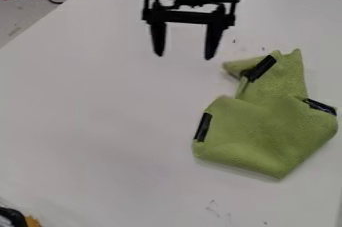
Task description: Move the cloth
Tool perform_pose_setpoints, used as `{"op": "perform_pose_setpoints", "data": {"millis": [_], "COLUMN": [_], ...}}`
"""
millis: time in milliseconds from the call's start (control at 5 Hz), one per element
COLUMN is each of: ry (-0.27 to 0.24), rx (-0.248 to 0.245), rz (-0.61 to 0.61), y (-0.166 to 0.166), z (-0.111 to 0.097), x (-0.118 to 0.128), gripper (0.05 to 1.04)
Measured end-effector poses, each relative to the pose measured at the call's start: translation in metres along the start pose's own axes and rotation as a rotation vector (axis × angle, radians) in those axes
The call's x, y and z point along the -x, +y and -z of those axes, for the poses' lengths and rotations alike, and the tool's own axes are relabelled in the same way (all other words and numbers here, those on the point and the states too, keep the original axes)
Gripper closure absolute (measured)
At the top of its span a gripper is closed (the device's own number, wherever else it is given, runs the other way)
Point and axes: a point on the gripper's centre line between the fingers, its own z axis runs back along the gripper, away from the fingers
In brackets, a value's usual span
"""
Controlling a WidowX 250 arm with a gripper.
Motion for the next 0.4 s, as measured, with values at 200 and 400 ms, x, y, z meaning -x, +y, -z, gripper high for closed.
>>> {"op": "perform_pose_setpoints", "data": {"millis": [200, 400], "ry": [0.008, 0.008], "rx": [0.016, 0.042], "rz": [-0.022, 0.019], "y": [0.026, 0.036], "z": [0.002, 0.006], "x": [0.016, 0.026], "gripper": [0.084, 0.084]}}
